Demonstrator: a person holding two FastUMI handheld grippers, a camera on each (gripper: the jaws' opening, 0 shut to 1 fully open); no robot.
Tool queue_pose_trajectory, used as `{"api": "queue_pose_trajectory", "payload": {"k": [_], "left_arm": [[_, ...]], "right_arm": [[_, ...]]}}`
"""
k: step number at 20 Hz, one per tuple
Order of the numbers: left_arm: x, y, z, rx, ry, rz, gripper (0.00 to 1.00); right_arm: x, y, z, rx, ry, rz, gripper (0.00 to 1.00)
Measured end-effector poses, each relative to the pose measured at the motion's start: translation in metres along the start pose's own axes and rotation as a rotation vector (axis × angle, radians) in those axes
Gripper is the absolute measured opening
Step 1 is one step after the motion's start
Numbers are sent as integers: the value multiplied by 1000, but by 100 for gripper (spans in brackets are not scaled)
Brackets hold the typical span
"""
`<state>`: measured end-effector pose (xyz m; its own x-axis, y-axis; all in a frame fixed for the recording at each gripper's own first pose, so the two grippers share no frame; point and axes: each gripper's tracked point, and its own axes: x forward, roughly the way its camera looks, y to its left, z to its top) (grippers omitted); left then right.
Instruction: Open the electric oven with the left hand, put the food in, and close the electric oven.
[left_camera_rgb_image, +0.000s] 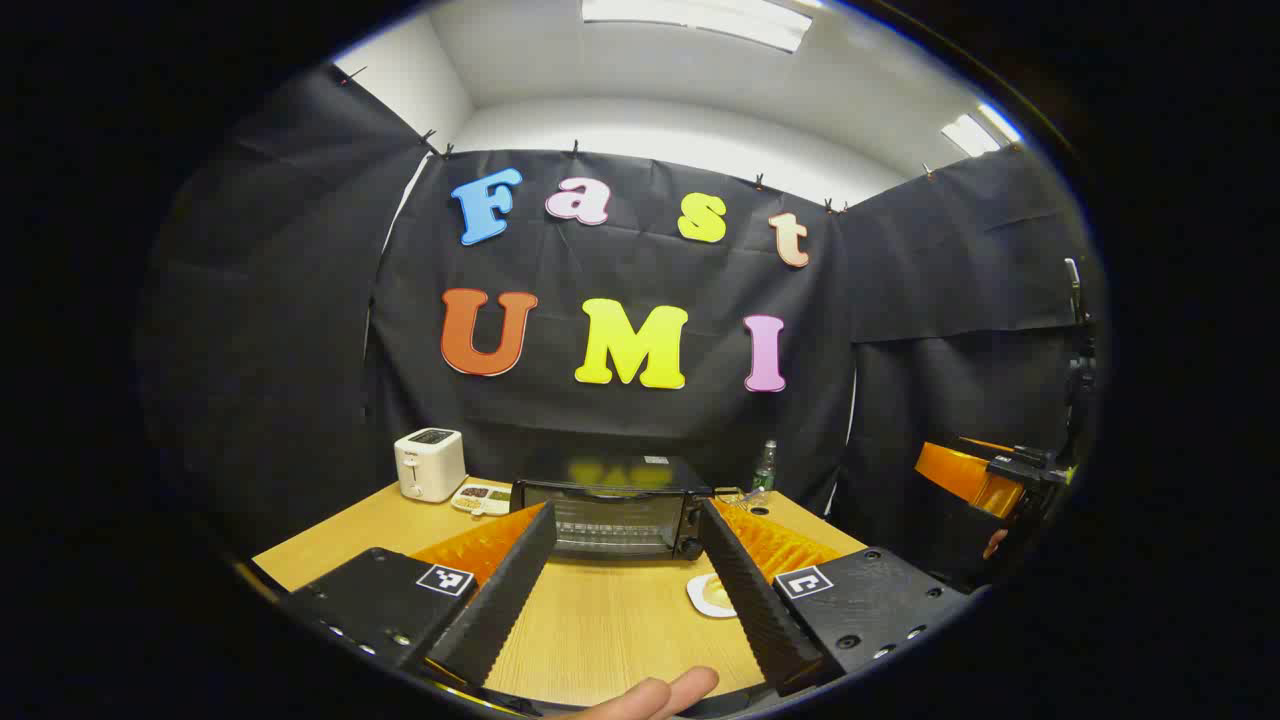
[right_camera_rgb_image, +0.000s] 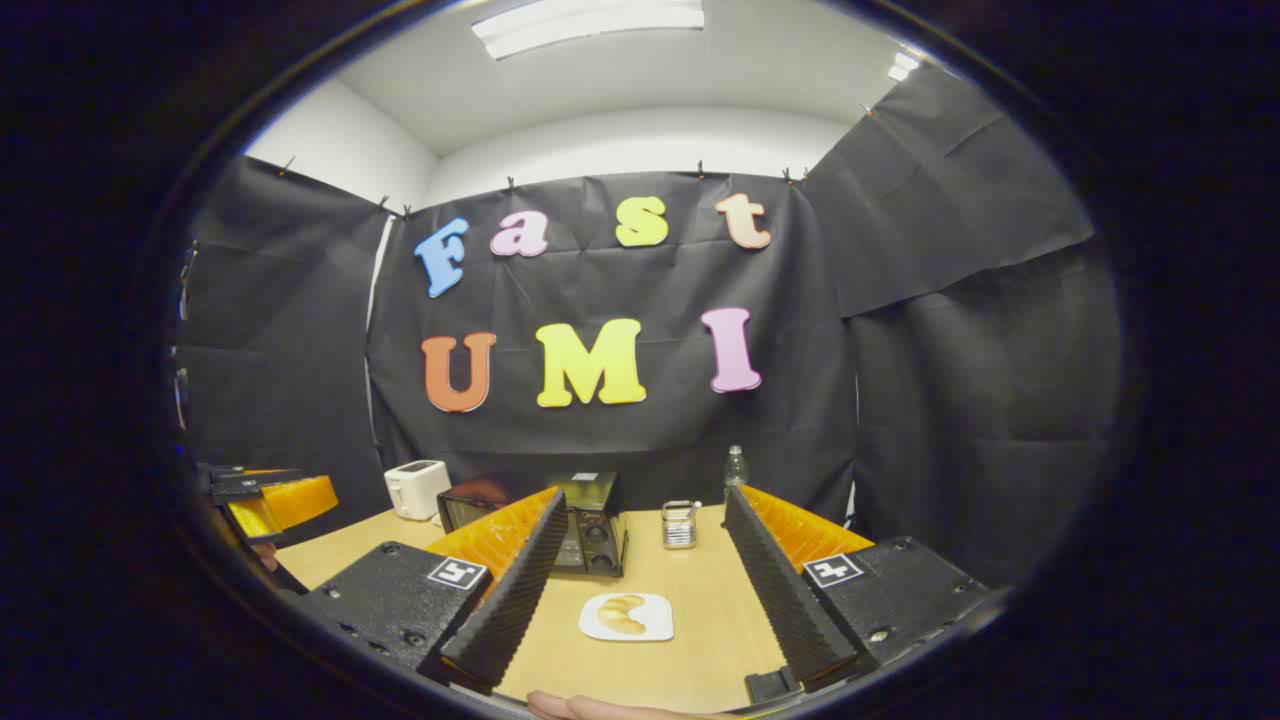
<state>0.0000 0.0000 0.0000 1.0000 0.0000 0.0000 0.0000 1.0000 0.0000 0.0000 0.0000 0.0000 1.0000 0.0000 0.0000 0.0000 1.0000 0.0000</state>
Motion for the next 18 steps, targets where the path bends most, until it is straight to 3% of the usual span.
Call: {"api": "queue_pose_trajectory", "payload": {"k": [6,10,18], "left_arm": [[-2,-1,5,-11,-36,-30,94],[3,13,0,12,-23,1,93],[62,13,7,85,8,-15,94]], "right_arm": [[-3,7,-5,18,0,20,97],[-5,5,-6,6,-35,29,97],[6,-30,-13,20,-54,-25,97]]}}
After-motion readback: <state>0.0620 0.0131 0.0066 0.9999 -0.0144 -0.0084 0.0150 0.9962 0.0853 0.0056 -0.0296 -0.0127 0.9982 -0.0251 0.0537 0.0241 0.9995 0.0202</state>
